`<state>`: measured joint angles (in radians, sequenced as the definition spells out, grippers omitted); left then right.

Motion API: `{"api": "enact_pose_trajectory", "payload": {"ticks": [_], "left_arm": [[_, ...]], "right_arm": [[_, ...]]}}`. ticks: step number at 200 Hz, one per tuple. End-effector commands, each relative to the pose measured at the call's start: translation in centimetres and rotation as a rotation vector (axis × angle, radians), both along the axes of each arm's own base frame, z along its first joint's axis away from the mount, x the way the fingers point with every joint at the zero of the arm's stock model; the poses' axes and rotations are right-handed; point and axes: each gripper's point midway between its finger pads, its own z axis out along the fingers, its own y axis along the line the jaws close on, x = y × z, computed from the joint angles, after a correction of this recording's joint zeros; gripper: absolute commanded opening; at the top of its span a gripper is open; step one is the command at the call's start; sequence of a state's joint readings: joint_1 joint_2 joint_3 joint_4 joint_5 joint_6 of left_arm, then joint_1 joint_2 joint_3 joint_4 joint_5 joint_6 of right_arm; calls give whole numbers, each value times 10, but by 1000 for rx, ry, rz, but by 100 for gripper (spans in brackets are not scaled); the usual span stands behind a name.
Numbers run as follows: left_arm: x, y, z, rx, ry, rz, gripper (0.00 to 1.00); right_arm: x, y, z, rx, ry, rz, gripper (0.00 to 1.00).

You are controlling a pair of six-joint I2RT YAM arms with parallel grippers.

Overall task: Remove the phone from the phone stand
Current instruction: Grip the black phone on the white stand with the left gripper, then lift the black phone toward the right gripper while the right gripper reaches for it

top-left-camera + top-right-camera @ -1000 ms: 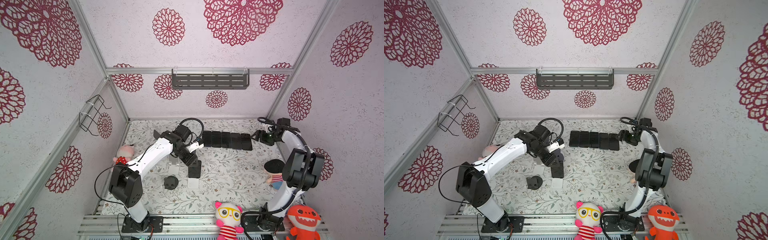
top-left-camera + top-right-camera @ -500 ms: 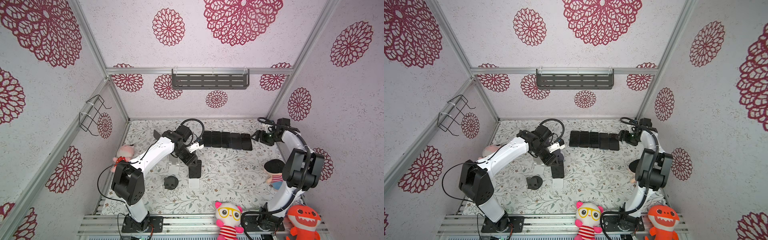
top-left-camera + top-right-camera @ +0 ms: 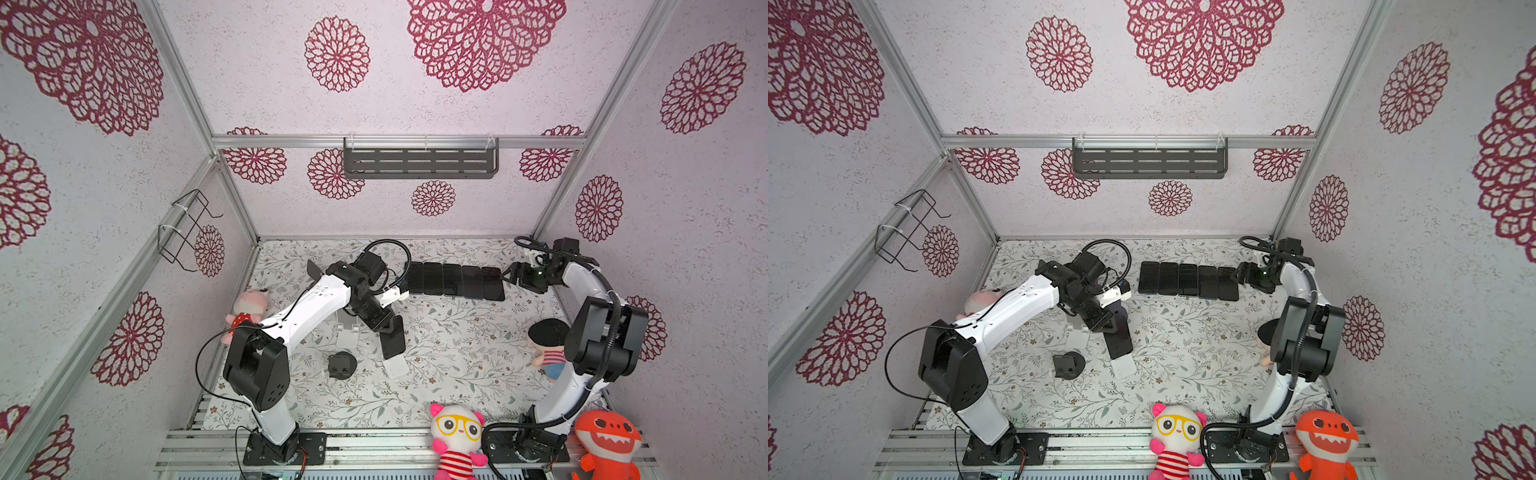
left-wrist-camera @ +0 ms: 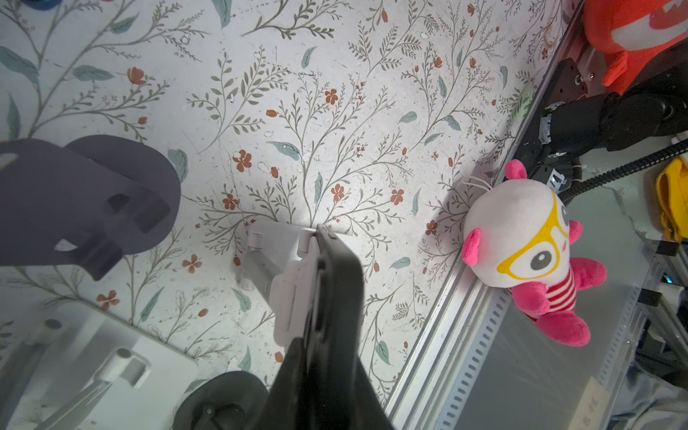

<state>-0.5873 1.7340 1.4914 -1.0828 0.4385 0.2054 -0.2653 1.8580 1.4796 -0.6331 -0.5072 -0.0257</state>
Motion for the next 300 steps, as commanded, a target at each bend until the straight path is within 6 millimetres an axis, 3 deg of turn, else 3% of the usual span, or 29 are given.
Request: {"api": "enact_pose_trajectory", "payload": {"ticks": [1, 61, 120, 149, 177, 226, 262, 300], "left_arm": [[4, 0, 11, 0, -53, -1, 12], [8, -2, 31, -15, -52, 49, 10], [8, -15, 61, -127, -26, 135, 0], [16, -20, 90, -185, -50, 197, 0], [38, -22, 117, -284, 48, 355, 0], [67, -29, 135, -446, 203, 453, 0], [76, -31, 120, -418, 260, 479, 0], [78, -35, 118, -429, 290, 479, 0]], "right_arm": [[-3, 6, 23, 14, -48, 12, 80], [-5, 13, 31, 11, -65, 28, 80], [-18, 34, 61, -24, -128, 66, 80], [-29, 55, 86, -79, -190, 116, 79], [-46, 88, 118, -121, -283, 218, 78], [-92, 194, 165, -133, -481, 573, 80], [-113, 251, 174, -196, -562, 745, 94], [-117, 293, 162, -221, -570, 870, 99]]}}
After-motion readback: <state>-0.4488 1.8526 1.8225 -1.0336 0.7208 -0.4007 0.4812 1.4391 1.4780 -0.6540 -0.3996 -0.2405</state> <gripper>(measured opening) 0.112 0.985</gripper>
